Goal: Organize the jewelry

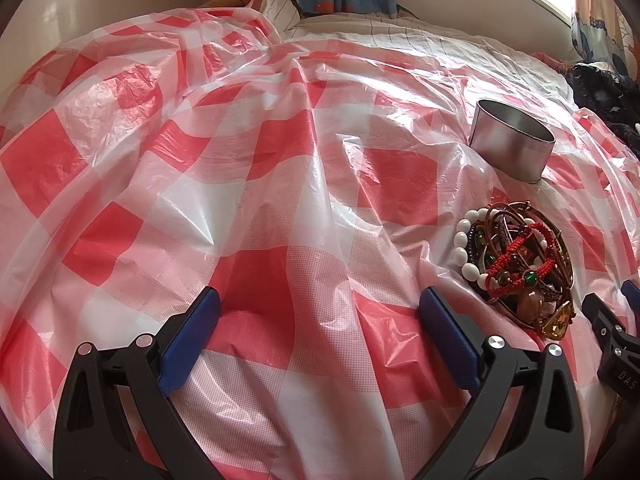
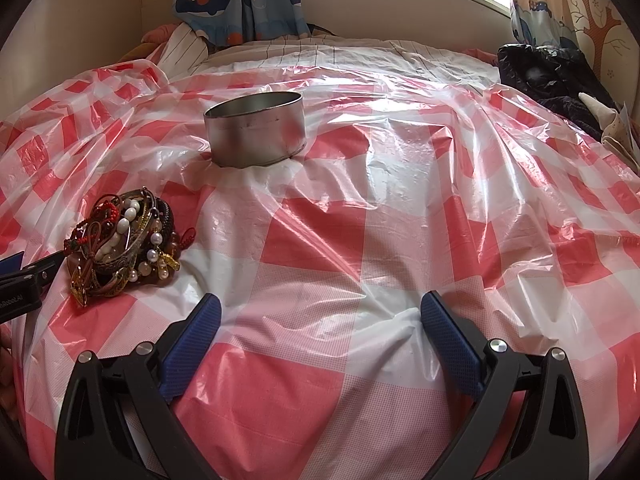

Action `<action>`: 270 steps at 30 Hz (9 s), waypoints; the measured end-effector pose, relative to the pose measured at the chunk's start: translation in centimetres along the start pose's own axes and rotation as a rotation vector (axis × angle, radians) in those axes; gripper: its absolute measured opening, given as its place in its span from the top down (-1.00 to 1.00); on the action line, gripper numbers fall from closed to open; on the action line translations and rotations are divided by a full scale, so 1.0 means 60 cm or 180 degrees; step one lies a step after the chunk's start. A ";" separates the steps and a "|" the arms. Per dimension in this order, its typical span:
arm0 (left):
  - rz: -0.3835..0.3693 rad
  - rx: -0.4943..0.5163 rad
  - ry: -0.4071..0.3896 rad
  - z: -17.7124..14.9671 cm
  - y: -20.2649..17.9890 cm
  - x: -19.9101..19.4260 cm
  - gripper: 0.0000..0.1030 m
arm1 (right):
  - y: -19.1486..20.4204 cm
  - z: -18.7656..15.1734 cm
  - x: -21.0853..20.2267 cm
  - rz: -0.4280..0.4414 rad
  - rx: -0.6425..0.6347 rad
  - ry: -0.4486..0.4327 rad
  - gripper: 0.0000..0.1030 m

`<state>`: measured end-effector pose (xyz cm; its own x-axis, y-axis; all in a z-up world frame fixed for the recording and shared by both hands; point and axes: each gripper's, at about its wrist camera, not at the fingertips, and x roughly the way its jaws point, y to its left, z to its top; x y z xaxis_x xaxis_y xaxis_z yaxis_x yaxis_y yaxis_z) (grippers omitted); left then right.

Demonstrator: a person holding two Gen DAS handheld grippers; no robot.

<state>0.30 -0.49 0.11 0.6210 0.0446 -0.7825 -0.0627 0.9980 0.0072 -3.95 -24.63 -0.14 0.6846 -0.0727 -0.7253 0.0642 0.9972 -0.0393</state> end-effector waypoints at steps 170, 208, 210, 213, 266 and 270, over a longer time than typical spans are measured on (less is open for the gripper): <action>-0.1563 0.1230 -0.0211 0.038 -0.027 -0.115 0.83 | 0.120 0.027 -0.100 0.1102 -0.0868 -0.0659 -0.85; -0.1908 0.1068 -0.0565 0.147 -0.122 -0.128 0.83 | -0.029 0.171 -0.102 0.1998 0.0268 -0.0730 0.91; -0.1930 0.1085 -0.0581 0.173 -0.143 -0.113 0.83 | -0.037 0.189 -0.085 0.1997 0.0355 -0.0742 0.91; -0.1978 0.1104 -0.0615 0.210 -0.172 -0.090 0.83 | -0.043 0.217 -0.058 0.1955 0.0412 -0.0756 0.91; -0.0867 0.0773 -0.0334 0.069 -0.043 -0.069 -0.21 | 0.075 0.104 0.037 0.1585 -0.0224 0.0105 0.52; -0.0876 0.0830 -0.0325 0.066 -0.049 -0.069 -0.21 | 0.080 0.103 0.044 0.1625 -0.0268 0.0157 0.90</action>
<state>0.99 -3.43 5.77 0.6622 -0.2353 -0.7114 0.3096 0.9505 -0.0262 2.66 -20.15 2.00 0.5784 0.4224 -0.6979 -0.3291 0.9036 0.2741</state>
